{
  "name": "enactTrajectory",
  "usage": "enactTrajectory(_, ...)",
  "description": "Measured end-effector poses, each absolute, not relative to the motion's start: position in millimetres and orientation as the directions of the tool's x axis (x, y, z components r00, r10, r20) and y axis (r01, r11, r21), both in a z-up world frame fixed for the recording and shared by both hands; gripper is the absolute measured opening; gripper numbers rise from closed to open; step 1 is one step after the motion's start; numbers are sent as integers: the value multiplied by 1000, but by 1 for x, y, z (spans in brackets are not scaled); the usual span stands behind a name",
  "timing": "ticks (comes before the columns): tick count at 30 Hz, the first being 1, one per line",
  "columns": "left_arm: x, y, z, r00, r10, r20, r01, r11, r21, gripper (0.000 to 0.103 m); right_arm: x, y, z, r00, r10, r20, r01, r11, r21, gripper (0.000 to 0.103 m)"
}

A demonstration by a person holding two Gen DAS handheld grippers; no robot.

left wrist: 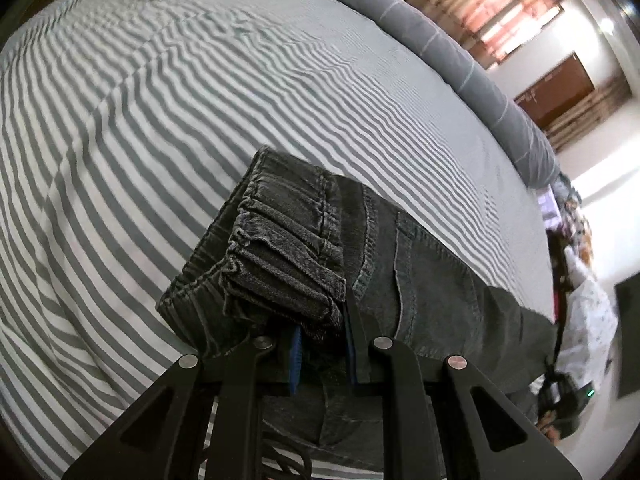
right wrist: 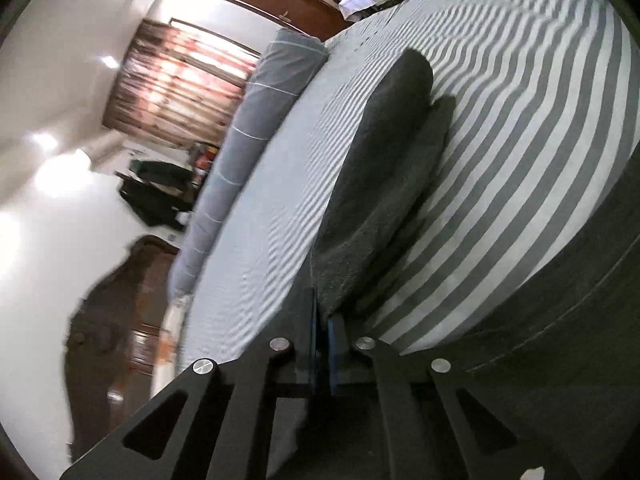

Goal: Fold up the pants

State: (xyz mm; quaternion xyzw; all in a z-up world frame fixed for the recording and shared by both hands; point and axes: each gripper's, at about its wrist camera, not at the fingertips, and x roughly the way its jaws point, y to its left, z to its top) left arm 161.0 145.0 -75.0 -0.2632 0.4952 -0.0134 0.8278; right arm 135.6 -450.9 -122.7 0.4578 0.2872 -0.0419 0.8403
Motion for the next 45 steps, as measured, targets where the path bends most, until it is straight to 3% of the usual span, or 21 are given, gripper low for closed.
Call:
enactTrajectory(3, 167, 143, -66, 505, -277, -817, -192, 888, -419, 16, 135, -443, -99, 810, 139, -569, 366, 638, 677, 5)
enactTrajectory(15, 183, 147, -32, 471, -340, -814, 25, 928, -372, 16, 57, -415, -36, 786, 50, -617, 379, 749, 544, 5)
enactTrajectory(25, 147, 162, -95, 322, -346, -881, -4, 930, -367, 16, 2, -408, -80, 703, 22, -711, 489, 711, 506, 5)
enactTrajectory(31, 138, 165, -101, 324, -350, -879, 7, 930, -367, 16, -8, -409, -91, 692, 10, -722, 509, 703, 497, 4)
enactTrajectory(36, 133, 154, -101, 370, -276, -887, 48, 959, -278, 18, -2, -409, -124, 633, 37, -773, 548, 684, 482, 4)
enactTrajectory(42, 116, 138, -87, 419, -178, -890, 70, 984, -164, 28, -5, -419, -137, 652, 101, -752, 526, 654, 544, 8)
enactTrajectory(44, 109, 135, -81, 431, -170, -886, 72, 985, -154, 41, -5, -420, -133, 666, 118, -737, 507, 653, 563, 8)
enactTrajectory(45, 101, 131, -75, 446, -155, -881, 81, 988, -133, 42, -4, -421, -133, 671, 133, -729, 492, 656, 572, 8)
